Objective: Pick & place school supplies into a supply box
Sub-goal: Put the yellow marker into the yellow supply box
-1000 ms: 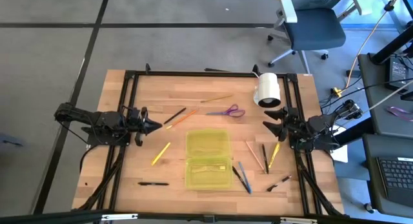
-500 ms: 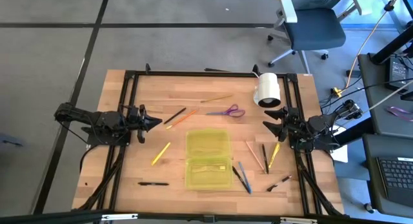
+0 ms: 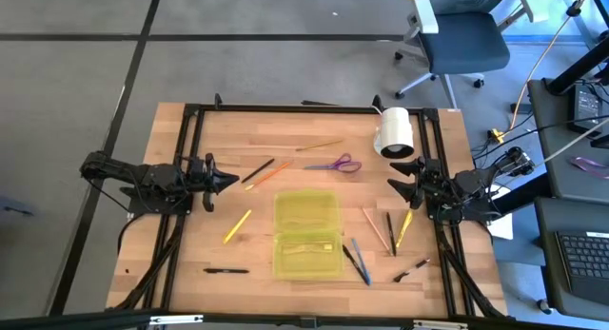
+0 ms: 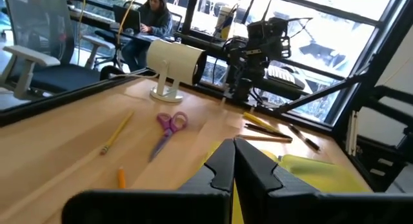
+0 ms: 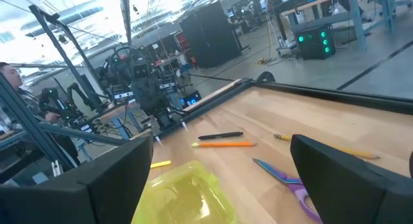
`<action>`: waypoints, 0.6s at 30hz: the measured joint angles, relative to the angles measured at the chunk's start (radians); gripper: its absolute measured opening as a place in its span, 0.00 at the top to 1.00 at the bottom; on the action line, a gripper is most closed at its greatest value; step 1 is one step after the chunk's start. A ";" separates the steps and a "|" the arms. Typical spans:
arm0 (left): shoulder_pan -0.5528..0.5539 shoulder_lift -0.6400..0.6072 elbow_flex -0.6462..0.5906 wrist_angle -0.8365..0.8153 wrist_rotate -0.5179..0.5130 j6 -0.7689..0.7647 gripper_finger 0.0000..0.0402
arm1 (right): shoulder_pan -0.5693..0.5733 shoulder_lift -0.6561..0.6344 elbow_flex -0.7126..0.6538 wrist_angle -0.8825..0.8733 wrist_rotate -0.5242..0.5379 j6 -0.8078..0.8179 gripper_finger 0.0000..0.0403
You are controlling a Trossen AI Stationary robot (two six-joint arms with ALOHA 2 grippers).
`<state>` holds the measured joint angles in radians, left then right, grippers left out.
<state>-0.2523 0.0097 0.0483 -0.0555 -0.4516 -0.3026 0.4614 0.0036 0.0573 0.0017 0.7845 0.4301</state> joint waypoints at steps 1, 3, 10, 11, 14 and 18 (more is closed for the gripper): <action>0.000 0.000 0.000 0.000 0.002 0.008 0.99 | 0.000 0.000 0.000 0.000 0.000 0.006 0.08; 0.000 0.000 0.000 0.000 0.003 0.010 0.99 | 0.000 0.000 0.000 -0.004 0.000 0.010 0.08; 0.000 0.000 0.000 0.000 0.002 0.010 0.99 | 0.000 0.000 0.000 -0.007 0.000 0.010 0.08; 0.000 0.000 0.000 0.000 0.002 0.010 0.99 | 0.000 0.000 0.000 -0.007 0.000 0.010 0.08; 0.000 0.000 0.000 0.000 -0.007 0.013 0.99 | 0.000 0.000 0.000 -0.007 0.000 0.008 0.08; 0.000 0.000 0.000 0.000 -0.048 0.035 0.99 | 0.000 0.000 0.000 -0.007 0.000 0.006 0.08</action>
<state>-0.2523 0.0101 0.0483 -0.0551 -0.4999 -0.2675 0.4610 0.0036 0.0572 -0.0051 0.7841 0.4364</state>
